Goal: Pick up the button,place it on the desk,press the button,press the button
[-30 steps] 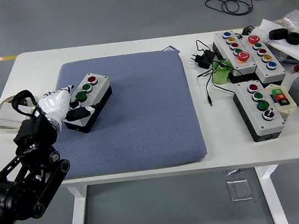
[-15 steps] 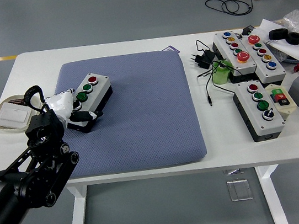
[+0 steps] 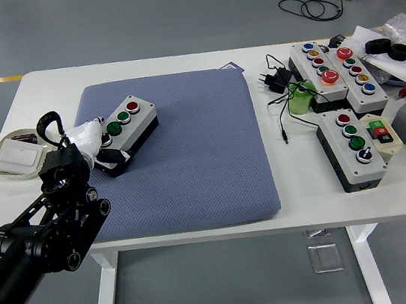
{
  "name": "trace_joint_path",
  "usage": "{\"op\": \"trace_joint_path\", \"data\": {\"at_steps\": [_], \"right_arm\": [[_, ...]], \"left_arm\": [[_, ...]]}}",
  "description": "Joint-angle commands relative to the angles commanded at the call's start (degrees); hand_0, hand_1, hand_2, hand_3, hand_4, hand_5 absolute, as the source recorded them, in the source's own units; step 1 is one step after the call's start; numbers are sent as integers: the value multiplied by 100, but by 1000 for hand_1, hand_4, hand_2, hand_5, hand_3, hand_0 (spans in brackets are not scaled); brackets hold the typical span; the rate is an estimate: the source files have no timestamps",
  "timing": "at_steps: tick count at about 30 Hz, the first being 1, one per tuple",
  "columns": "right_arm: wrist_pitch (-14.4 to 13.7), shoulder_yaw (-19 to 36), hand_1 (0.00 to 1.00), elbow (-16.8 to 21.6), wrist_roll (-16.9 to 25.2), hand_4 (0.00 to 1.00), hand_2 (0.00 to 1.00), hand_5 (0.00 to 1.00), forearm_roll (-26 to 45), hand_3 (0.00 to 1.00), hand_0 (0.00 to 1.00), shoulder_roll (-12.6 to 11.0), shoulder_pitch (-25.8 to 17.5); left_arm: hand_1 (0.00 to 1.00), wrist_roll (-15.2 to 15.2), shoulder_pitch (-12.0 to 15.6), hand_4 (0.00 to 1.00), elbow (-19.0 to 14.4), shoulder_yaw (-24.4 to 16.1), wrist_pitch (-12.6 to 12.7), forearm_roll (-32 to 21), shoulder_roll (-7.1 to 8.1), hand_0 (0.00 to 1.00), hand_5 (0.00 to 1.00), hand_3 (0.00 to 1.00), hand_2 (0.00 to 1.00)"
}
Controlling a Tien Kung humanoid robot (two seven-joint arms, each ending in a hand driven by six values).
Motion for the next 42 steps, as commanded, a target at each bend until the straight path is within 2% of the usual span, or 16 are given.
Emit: {"op": "trace_joint_path", "data": {"at_steps": [1, 6, 7, 12, 13, 15, 18, 19, 30, 31, 32, 36, 37, 40, 42], "right_arm": [[0, 4, 627, 0, -1, 359, 701, 214, -6, 582, 665, 0, 0], [-1, 16, 627, 0, -1, 359, 701, 214, -27, 582, 665, -3, -11], [-2, 21, 627, 0, 0, 359, 701, 214, -32, 580, 665, -4, -15], [-4, 47, 627, 0, 1, 359, 701, 214, -74, 580, 665, -10, -29], [-5, 54, 626, 0, 0, 359, 699, 211, -81, 580, 664, -10, -31], [-10, 63, 626, 0, 2, 359, 699, 211, -88, 580, 664, -10, -35], [-17, 65, 626, 0, 6, 359, 699, 211, -82, 580, 664, -12, -39], [-21, 66, 625, 0, 7, 357, 699, 210, -75, 579, 664, -12, -41], [-25, 65, 628, 0, -1, 357, 699, 209, -61, 579, 664, -12, -34], [-26, 63, 628, 0, -1, 357, 699, 206, -57, 580, 664, -12, -34], [-28, 70, 628, 0, -3, 357, 699, 206, -60, 580, 664, -10, -31], [-29, 68, 628, 0, -2, 357, 699, 206, -53, 580, 664, -9, -30], [-32, 61, 626, 0, 0, 358, 699, 207, -40, 579, 663, -10, -26], [-31, 69, 626, 0, 1, 358, 699, 207, -51, 579, 663, -9, -23], [-32, 67, 626, 0, 4, 358, 699, 207, -48, 579, 663, -10, -23]], "left_arm": [[355, -5, -5, 530, 13, 3, -6, 0, 1, 403, 2, 726, 537], [355, -105, -14, 530, 165, 4, 6, 0, 14, 403, 2, 726, 537], [199, -148, -5, 366, 189, 6, 48, 0, 19, 212, 2, 634, 459], [199, -275, 27, 366, 226, 47, 158, 0, 31, 212, 2, 634, 459], [166, -315, 29, 226, 241, 69, 204, 0, 33, 177, 2, 372, 250], [166, -399, 34, 226, 281, 111, 330, 0, 33, 177, 2, 372, 250], [166, -485, 35, 226, 340, 124, 379, 0, 31, 177, 2, 372, 250], [148, -510, 37, 159, 354, 122, 410, 0, 33, 164, 2, 263, 188], [118, -918, 37, 118, 354, 131, 936, 0, 120, 156, 2, 241, 172], [102, -945, 38, 66, 351, 136, 963, 0, 129, 145, 2, 239, 148], [102, -1025, 30, 66, 358, 155, 1029, 0, 152, 145, 2, 239, 148], [102, -1206, 20, 66, 381, 171, 1125, 0, 190, 145, 2, 239, 148], [77, -1377, 14, 2, 419, 207, 1175, 0, 224, 125, 2, 228, 138], [77, -1674, 10, 2, 491, 258, 1244, 0, 264, 125, 2, 228, 138], [77, -1974, 17, 2, 569, 286, 1310, 0, 303, 125, 2, 228, 138]]}}
